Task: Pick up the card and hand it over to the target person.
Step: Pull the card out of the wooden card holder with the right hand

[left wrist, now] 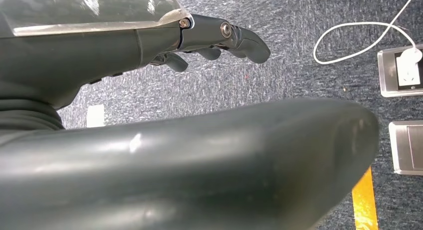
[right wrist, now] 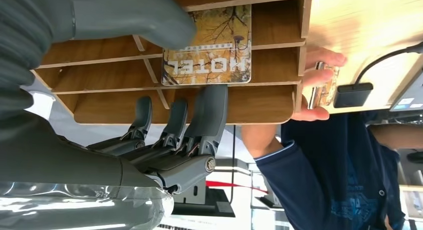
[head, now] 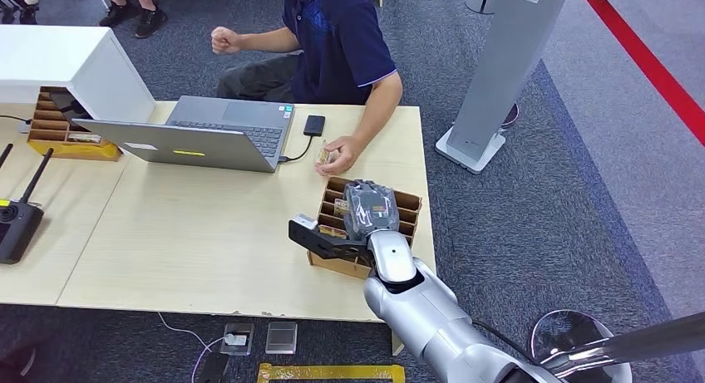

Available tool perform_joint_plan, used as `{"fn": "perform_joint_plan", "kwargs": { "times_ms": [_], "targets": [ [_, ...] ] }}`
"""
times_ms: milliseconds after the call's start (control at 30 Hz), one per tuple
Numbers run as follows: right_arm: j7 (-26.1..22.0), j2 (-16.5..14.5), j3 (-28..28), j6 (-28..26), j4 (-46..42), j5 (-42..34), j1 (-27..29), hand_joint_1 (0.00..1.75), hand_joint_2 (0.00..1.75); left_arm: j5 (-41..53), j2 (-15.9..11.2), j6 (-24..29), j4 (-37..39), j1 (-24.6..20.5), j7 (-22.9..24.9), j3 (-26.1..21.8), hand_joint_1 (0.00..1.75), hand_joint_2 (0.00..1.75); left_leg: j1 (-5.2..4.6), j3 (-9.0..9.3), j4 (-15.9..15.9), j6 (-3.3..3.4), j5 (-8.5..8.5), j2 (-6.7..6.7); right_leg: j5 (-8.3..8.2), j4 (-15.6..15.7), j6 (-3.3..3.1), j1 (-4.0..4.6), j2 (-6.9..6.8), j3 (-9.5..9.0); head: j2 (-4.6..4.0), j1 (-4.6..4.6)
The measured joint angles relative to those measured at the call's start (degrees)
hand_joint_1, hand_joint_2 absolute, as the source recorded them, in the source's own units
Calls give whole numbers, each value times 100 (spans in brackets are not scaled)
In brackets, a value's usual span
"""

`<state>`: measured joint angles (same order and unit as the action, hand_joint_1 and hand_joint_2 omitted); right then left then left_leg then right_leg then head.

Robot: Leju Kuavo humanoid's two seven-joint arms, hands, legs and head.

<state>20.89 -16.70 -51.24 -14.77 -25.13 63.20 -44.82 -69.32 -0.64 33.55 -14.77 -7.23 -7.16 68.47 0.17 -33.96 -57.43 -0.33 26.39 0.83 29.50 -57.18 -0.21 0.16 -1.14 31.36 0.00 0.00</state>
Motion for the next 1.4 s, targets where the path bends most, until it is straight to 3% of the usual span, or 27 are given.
{"fn": "perform_joint_plan", "kwargs": {
  "times_ms": [233,667,1133,1400],
  "targets": [
    [17,0,3,51,4,7,18,97,175,24,-6,-21,1,-5,45,29,0,0,0,-1,-1,0,-1,-1,-1,0,1,0,-1,0,0,0],
    [-11,-4,-10,72,-6,21,64,138,175,49,-35,-61,-13,-6,-32,35,0,0,0,5,4,-1,-1,-2,-1,3,1,0,0,-5,0,0],
    [-88,10,51,-8,-172,-51,101,156,175,42,-23,-47,0,-3,-11,-6,0,0,0,4,2,-1,-1,-1,0,2,0,0,0,-3,0,0],
    [-209,117,253,-197,-721,-262,15,162,175,12,-2,-14,3,4,-27,-68,0,0,0,-1,-3,0,0,0,0,-3,1,-1,2,2,0,0]
  ]
}}
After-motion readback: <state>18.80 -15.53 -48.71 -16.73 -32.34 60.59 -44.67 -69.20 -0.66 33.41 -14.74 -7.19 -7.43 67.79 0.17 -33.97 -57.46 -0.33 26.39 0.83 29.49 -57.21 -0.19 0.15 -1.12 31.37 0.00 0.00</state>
